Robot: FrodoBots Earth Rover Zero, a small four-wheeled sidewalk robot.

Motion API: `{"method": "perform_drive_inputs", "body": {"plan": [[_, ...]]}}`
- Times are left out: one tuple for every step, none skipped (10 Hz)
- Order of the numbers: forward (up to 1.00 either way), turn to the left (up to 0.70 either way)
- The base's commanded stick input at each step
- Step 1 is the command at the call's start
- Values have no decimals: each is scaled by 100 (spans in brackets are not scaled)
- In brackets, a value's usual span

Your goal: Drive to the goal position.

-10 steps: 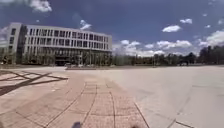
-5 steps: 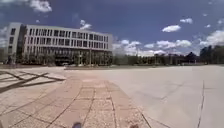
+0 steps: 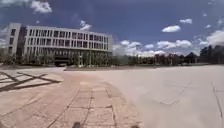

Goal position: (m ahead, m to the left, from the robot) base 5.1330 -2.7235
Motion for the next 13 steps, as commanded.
{"method": "perform_drive_inputs", "body": {"plan": [[70,0],[70,0],[70,0],[70,-11],[70,-23],[70,-28],[70,-30],[70,-30],[70,-30],[70,-30],[70,-30],[70,-30],[70,-9]]}}
